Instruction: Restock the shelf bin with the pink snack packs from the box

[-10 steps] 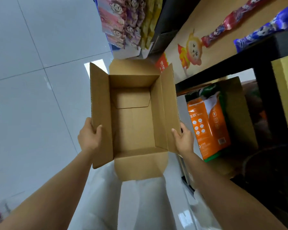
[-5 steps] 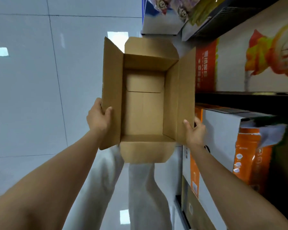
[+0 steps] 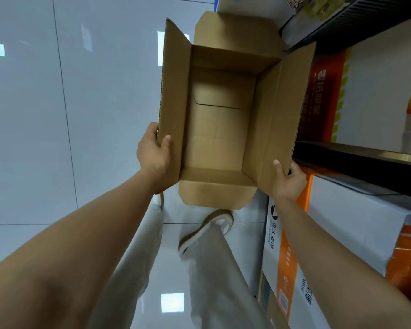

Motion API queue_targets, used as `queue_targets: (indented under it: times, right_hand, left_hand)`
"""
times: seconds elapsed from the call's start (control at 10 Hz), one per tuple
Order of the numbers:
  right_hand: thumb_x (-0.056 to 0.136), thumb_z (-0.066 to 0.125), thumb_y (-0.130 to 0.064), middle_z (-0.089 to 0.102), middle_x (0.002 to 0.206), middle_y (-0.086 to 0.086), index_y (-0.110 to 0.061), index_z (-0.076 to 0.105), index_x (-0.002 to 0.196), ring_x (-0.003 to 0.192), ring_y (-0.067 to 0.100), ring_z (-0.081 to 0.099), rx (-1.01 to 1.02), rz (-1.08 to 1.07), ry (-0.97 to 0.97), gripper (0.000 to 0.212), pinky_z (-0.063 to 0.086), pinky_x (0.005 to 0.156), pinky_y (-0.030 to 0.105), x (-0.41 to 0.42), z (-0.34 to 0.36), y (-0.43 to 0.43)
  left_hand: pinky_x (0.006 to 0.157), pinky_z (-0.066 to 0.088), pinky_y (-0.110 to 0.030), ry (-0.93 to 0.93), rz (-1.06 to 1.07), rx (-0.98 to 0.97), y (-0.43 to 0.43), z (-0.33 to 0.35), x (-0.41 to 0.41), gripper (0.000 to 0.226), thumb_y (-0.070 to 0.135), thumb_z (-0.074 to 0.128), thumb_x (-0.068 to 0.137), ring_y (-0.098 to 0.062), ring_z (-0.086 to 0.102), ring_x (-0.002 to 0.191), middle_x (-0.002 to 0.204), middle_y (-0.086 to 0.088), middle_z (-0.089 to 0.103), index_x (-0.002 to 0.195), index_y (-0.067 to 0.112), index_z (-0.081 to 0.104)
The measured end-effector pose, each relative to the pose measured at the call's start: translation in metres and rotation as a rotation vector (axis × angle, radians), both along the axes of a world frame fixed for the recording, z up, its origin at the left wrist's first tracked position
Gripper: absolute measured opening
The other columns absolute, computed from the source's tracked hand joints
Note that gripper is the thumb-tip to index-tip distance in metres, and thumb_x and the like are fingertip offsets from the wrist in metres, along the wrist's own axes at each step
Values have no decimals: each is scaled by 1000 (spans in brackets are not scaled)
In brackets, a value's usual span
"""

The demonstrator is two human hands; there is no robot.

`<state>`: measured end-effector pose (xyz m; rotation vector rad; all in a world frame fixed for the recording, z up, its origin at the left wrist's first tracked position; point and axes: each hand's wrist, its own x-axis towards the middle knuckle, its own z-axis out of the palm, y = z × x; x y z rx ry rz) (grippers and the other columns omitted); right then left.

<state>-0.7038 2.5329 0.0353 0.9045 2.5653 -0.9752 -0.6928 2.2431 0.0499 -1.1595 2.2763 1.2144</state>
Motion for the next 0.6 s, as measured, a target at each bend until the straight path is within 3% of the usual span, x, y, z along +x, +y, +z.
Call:
queue_targets:
  times: [0.1,0.3,0.4,0.5,0.6]
  right_hand:
    - [91,63,-20,70,104,10,-3,68,108,93,19,63,0,10,4,24,46,80,25,-2,-3,2]
    - [91,62,-19,70,105,7,-9,66,113,97,20,63,5,-4,43,25,51,86,31,-2,11,2]
    - [90,62,-11,67,103,4,-7,63,119,95,12,62,-62,-85,53,29,47,79,9,-4,33,-4]
    - [91,60,-8,64,97,3,-6,62,119,91,10,60,-95,-93,97,28,44,76,6,1,59,-8]
    - [93,57,-9,63,98,1,-8,65,113,91,9,58,-81,-46,33,22,46,82,15,17,91,-16]
  left_hand:
    - [72,36,-29,12,25,9,-4,-4,-1,14,14,48,94,-21,51,83,89,7,57,107,12,53]
    - [83,45,-35,-58,-20,31,-11,7,8,23,14,47,94,-24,52,89,97,2,56,116,9,52]
    - [86,48,-35,-125,-29,51,-14,27,14,30,14,48,95,-20,54,90,102,5,55,125,13,50]
    - [90,50,-37,-140,-65,62,-20,54,24,32,14,48,95,-17,57,95,113,4,59,127,14,51]
    - [89,48,-34,-167,-139,85,-23,84,37,29,14,47,95,-22,60,101,115,-3,62,122,12,57]
